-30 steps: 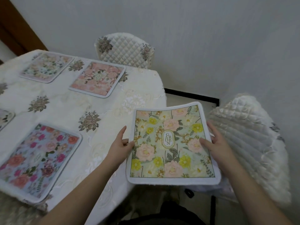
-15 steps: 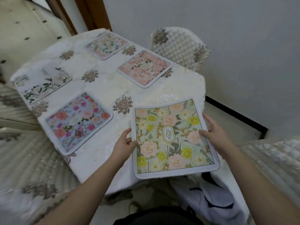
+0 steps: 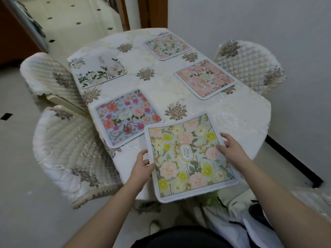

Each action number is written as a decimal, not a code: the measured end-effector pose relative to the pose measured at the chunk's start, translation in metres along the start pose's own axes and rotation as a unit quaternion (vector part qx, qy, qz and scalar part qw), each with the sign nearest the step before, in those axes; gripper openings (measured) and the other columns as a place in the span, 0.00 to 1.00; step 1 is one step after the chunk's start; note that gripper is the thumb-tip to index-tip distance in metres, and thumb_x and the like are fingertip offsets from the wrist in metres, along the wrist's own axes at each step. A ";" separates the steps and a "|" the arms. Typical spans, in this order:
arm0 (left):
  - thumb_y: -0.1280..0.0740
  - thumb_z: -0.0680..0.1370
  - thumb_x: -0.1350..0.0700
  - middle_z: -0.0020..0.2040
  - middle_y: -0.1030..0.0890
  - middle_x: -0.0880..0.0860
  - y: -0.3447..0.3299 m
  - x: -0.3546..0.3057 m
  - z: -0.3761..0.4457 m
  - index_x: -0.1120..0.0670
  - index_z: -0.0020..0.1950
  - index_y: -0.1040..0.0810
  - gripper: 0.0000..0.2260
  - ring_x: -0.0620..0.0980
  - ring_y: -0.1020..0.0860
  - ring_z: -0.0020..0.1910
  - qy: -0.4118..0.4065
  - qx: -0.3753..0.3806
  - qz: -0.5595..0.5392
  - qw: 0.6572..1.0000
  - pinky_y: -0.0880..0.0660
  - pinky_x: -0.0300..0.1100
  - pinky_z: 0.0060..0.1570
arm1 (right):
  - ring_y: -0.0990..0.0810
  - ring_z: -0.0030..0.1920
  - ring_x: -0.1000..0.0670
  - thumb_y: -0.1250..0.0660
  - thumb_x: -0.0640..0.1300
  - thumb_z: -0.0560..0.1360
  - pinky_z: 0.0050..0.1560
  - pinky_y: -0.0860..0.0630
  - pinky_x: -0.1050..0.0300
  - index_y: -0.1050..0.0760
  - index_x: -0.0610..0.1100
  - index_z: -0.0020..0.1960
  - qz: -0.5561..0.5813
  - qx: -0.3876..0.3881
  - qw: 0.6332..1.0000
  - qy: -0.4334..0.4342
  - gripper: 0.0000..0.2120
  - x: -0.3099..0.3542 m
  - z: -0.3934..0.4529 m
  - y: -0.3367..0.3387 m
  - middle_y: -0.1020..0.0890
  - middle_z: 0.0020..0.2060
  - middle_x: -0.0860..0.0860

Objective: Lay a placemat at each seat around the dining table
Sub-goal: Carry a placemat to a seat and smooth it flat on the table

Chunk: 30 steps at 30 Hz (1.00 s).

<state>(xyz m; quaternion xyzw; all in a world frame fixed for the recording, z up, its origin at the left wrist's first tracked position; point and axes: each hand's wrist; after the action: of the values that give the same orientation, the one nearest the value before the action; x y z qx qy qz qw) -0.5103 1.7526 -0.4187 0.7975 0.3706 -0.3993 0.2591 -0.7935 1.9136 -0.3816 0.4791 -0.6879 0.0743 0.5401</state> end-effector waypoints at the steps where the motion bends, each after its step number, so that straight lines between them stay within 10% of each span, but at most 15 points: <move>1: 0.34 0.80 0.62 0.54 0.17 0.53 0.004 0.003 0.001 0.46 0.71 0.37 0.23 0.51 0.16 0.48 0.002 0.000 0.001 1.000 0.18 0.53 0.49 | 0.15 0.43 0.51 0.35 0.39 0.80 0.39 0.23 0.56 0.32 0.52 0.70 -0.006 -0.003 1.000 0.005 0.20 0.001 0.002 -0.004 0.16 0.48 0.52; 30: 0.34 0.80 0.64 0.51 0.18 0.59 -0.118 -0.022 0.067 0.57 0.57 0.25 0.07 0.58 0.16 0.47 0.068 -0.061 -0.044 0.995 0.17 0.52 0.45 | 0.20 0.50 0.42 0.31 0.43 0.78 0.48 0.28 0.54 0.28 0.45 0.68 -0.135 0.014 0.989 0.062 0.19 -0.011 0.163 0.087 0.20 0.49 0.45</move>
<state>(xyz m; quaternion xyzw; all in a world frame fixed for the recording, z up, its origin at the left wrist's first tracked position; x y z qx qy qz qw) -0.6432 1.7666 -0.4510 0.7885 0.4453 -0.3321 0.2638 -0.9679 1.8646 -0.4207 0.5696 -0.5807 0.0400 0.5802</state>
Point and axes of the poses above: each hand's wrist, its own z-axis towards the middle knuckle, its own y-axis out of the back of the hand, x = y × z
